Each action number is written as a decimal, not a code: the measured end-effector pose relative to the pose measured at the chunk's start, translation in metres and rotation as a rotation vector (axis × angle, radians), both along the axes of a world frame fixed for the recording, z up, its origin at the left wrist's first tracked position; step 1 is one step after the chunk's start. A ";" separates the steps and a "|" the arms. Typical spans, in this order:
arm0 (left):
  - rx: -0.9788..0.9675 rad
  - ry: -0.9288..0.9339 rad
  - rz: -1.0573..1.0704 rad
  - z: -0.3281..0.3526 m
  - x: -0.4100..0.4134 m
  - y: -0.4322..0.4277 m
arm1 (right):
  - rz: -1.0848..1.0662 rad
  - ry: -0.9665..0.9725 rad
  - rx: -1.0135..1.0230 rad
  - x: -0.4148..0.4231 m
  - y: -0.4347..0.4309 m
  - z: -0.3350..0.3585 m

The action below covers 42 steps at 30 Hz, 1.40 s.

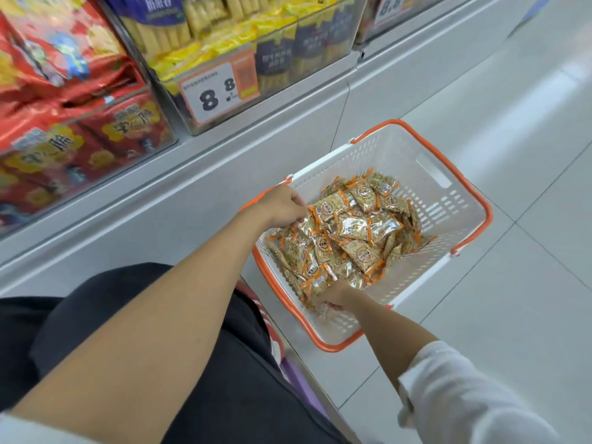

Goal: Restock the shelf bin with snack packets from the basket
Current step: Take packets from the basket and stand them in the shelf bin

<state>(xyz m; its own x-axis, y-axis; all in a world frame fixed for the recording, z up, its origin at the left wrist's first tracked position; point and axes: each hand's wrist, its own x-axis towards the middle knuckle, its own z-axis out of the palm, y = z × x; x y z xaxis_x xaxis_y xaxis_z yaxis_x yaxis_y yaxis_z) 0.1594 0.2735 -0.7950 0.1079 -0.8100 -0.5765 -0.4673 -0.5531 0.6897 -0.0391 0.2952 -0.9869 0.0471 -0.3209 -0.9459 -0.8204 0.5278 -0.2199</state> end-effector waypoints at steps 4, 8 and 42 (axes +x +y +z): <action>0.011 -0.110 -0.098 -0.003 0.006 -0.002 | 0.008 -0.145 -0.133 -0.003 -0.031 0.044; 0.084 -0.211 -0.305 0.000 0.001 0.007 | -0.290 -0.536 0.060 0.022 -0.083 0.120; -0.802 -0.172 0.435 0.379 0.159 0.093 | 0.381 -1.150 -0.735 0.202 -0.045 0.521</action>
